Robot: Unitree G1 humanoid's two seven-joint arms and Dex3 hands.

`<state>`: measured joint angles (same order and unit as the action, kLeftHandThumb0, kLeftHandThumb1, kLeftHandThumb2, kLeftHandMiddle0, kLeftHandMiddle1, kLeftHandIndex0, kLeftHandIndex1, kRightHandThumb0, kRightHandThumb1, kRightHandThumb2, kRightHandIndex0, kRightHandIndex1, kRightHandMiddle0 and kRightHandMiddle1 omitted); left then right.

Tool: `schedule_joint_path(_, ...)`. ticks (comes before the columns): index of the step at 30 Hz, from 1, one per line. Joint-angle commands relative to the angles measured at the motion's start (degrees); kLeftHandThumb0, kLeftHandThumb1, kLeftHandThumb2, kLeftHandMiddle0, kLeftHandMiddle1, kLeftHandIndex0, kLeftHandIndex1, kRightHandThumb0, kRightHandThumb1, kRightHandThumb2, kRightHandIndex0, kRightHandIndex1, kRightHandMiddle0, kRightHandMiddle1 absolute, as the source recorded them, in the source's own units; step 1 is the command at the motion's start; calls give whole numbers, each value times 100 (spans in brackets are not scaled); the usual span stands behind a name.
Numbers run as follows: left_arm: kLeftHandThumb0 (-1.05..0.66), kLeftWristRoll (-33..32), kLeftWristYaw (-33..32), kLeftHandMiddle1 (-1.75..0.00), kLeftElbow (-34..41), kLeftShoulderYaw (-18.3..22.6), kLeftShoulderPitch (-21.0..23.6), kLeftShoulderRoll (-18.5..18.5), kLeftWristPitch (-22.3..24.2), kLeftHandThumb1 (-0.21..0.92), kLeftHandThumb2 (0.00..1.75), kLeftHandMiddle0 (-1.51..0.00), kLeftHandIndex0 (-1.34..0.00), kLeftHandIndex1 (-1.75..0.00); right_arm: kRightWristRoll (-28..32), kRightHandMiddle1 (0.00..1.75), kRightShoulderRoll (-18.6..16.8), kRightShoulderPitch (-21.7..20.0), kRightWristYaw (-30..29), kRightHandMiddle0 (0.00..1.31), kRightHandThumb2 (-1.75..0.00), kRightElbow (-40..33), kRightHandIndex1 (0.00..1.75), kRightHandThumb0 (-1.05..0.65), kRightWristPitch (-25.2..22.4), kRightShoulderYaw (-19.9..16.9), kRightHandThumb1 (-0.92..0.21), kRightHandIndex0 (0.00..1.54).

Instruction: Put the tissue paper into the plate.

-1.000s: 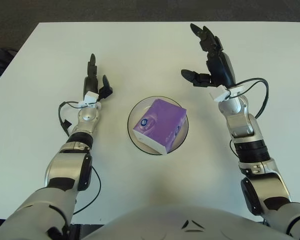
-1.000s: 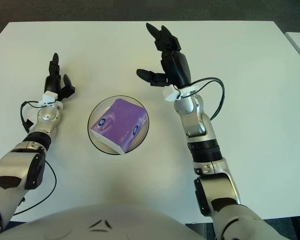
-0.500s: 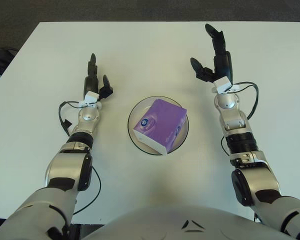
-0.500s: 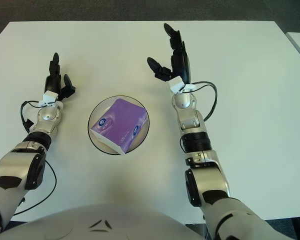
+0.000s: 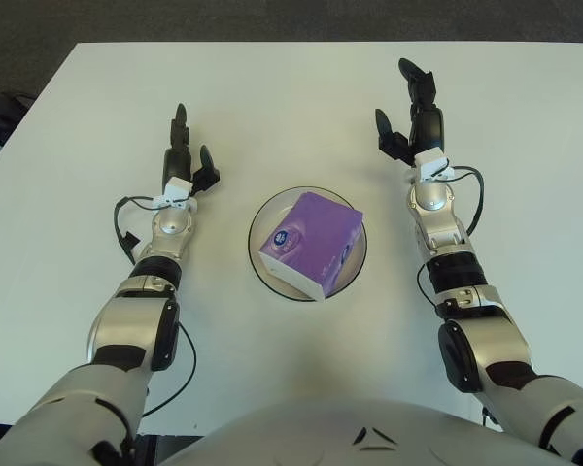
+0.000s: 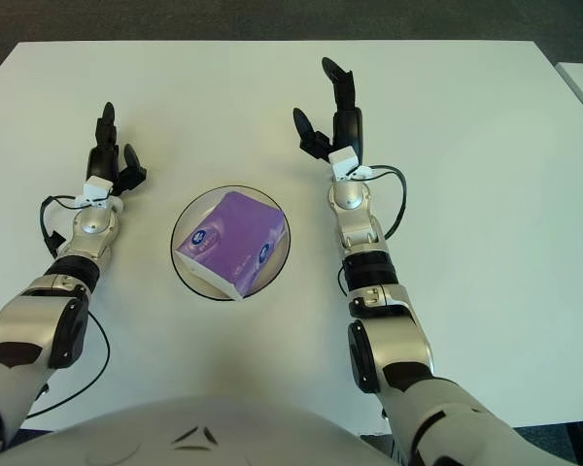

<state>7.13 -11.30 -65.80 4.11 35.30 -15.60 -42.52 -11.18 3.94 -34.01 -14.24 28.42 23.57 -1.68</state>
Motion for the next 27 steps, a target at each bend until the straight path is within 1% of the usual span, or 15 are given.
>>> schedule_joint_path(1, -93, 67, -22, -1, -556, -87, -1148, 394, 76, 92, 107, -4, -1, -1, 371, 53, -116, -121, 69, 0, -67, 373, 21, -79, 220, -159, -92, 15)
schedule_joint_path(8, -92, 42, 17, -2, -545, -70, -1149, 386, 72, 92, 108, -6, -1, -3, 501, 53, -192, -85, 98, 0, -73, 563, 21, -77, 174, -195, -92, 16)
schedule_joint_path(13, -92, 63, 13, -2, -544, -86, -1143, 367, 123, 92, 108, -7, -1, -6, 592, 52, -271, 3, 134, 0, -76, 658, 21, -75, 53, -185, -92, 16)
schedule_joint_path(20, -92, 17, 66, -2, -510, -58, -1152, 360, 133, 92, 110, -8, 0, -9, 695, 49, -350, 146, 220, 0, -75, 671, 21, -73, -114, -216, -92, 15)
schedule_joint_path(27, -91, 5, 68, -2, -485, -47, -1159, 367, 125, 92, 110, -9, 0, -10, 752, 49, -369, 309, 231, 0, -73, 632, 22, -73, -205, -239, -92, 16)
